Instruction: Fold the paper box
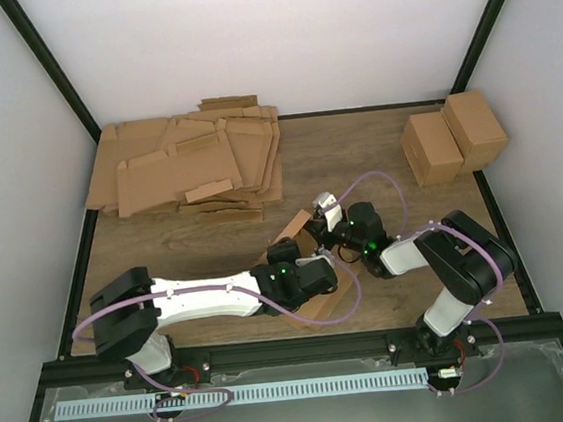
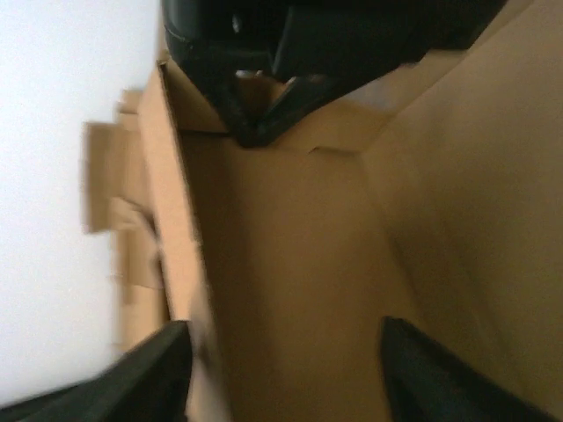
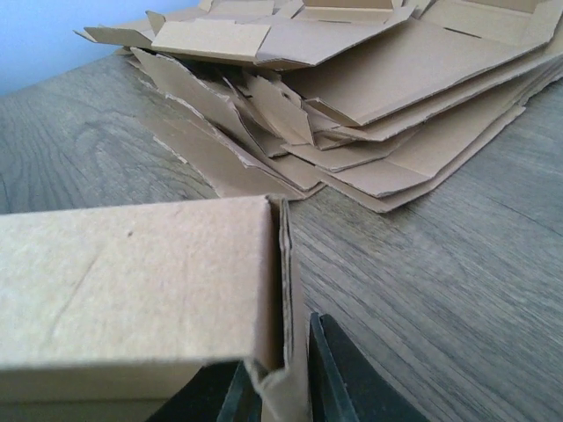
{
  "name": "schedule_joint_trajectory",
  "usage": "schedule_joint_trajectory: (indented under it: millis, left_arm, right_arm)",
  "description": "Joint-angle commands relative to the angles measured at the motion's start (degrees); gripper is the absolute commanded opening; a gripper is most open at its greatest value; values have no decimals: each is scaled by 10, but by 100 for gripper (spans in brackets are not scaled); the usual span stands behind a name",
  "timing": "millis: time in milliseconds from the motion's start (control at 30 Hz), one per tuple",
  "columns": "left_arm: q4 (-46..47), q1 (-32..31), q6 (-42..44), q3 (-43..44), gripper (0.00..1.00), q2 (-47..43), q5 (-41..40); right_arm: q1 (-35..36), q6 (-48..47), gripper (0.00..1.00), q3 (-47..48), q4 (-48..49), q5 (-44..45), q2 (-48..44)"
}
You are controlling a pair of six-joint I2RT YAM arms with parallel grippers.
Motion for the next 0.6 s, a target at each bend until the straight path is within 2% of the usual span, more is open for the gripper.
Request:
schedule_joint_trajectory:
  millis: [0,67,167,233,300,400,567]
  left_arm:
    - [-60,-7,-72,35,80,-59,177]
    - [-60,-7,-93,44,89,-93,222]
    - [-47,-4,-125,57,95,-141,278]
    - [-30,10,-157,66,95,-168,301]
    - [-13,35,-206,76,95,-195,288]
    - [-14,118,-297,95,98,-217,331]
    - [-86,249,-389,157,100,-168,485]
  right_arm:
    - [9,-11,16,15,17,4,0]
    - [10,-11,16,15,16,2,0]
    - [9,-12,16,12,17,1,0]
    - [10,-13,16,10,20,-1,-1]
    - [9,-14,16,7,21,-3,-3]
    - [9,-15,16,3,26,-11,-4]
    - [11,-17,16,0,27,-19,-7]
